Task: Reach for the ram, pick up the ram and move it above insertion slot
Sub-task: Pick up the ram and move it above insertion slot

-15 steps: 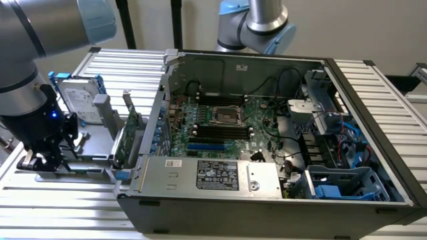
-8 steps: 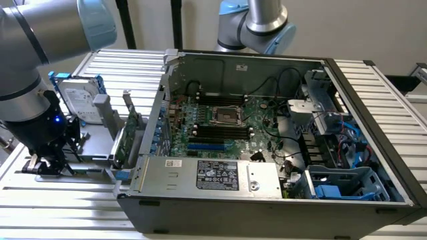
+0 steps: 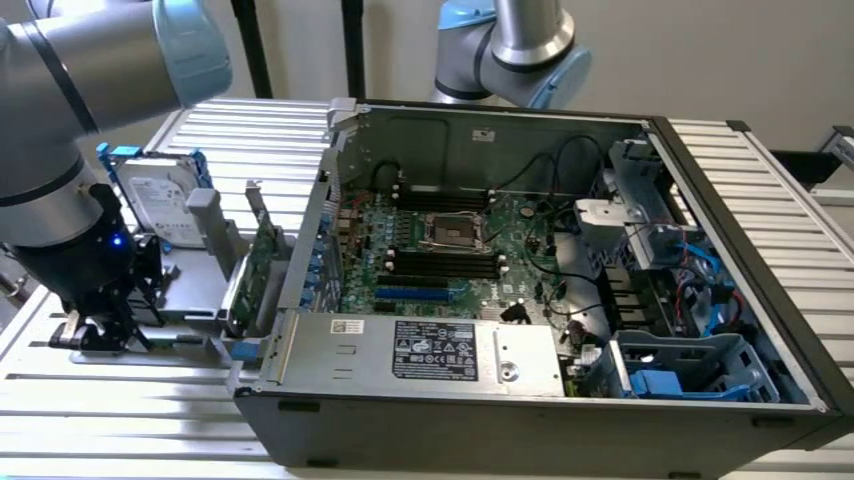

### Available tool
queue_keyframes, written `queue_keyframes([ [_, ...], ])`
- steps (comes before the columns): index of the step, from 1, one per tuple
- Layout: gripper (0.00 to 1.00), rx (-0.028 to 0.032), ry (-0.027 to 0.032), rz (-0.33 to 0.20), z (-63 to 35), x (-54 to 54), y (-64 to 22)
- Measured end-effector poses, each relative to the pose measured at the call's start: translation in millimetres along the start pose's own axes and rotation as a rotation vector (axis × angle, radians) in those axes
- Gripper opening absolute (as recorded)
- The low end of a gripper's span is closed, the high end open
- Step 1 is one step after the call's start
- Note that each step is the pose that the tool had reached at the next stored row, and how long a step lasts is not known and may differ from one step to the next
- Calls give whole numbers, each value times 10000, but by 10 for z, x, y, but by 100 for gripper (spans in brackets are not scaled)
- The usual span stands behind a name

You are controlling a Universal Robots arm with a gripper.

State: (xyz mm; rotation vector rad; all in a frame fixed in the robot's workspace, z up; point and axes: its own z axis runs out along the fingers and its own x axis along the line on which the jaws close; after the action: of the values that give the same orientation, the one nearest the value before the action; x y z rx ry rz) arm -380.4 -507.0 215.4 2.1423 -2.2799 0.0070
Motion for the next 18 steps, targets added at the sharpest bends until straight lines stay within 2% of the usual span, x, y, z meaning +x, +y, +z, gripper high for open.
queue_keyframes([
  [18, 36, -4, 3, -523, 146, -26, 35],
])
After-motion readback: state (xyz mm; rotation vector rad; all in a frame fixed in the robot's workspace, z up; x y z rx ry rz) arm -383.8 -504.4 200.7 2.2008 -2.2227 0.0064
